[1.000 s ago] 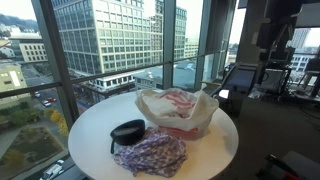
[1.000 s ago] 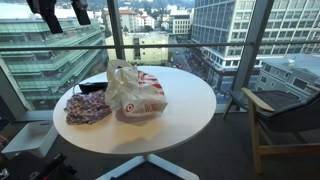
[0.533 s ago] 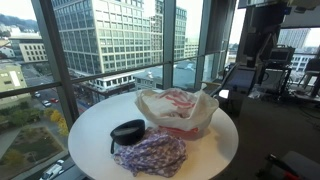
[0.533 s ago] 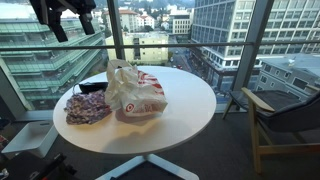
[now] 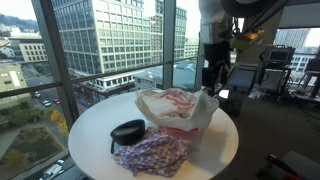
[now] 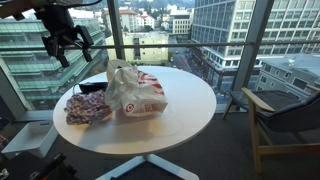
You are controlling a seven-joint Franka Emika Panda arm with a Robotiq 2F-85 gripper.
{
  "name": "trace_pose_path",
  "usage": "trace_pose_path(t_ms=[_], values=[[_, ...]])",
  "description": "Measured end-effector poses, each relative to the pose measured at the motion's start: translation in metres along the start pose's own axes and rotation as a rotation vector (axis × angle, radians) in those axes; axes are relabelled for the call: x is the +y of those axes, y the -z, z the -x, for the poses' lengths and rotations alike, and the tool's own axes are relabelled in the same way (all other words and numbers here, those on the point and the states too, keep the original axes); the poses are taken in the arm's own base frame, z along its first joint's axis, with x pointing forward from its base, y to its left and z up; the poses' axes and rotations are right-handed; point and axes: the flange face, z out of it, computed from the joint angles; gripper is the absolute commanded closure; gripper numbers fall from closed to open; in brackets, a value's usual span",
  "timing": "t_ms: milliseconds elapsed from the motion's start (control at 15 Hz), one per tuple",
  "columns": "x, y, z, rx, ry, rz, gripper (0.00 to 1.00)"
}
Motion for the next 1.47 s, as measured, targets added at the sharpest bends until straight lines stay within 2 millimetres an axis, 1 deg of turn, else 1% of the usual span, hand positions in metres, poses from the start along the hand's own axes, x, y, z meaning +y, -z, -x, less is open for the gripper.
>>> trace_pose_path(t_ms=[267,400,467,533,667,800,933,1067,1200,1467], values=[[-0.037,-0.016,-0.043,-0.031,0.083,-0.013,0.00],[-0.053,-0.022,-0.059,-0.017,0.128,-0.030,0.00],[-0.060,-0.024,-0.064,-0.005,0.146,-0.031,0.00],[-0.065,-0.025,-0.066,0.000,0.157,-0.032,0.00],[-0.069,-0.025,-0.066,0.004,0.165,-0.033,0.00],[-0.069,-0.025,-0.066,0.004,0.165,-0.033,0.00],[-0.066,-0.032,-0.066,-0.013,0.168,-0.048,0.00],[-0.066,-0.046,-0.068,-0.021,0.197,-0.059,0.00],[-0.076,-0.070,-0.070,-0.031,0.245,-0.070,0.00],[-0.116,-0.127,-0.066,-0.130,0.372,-0.051,0.00]])
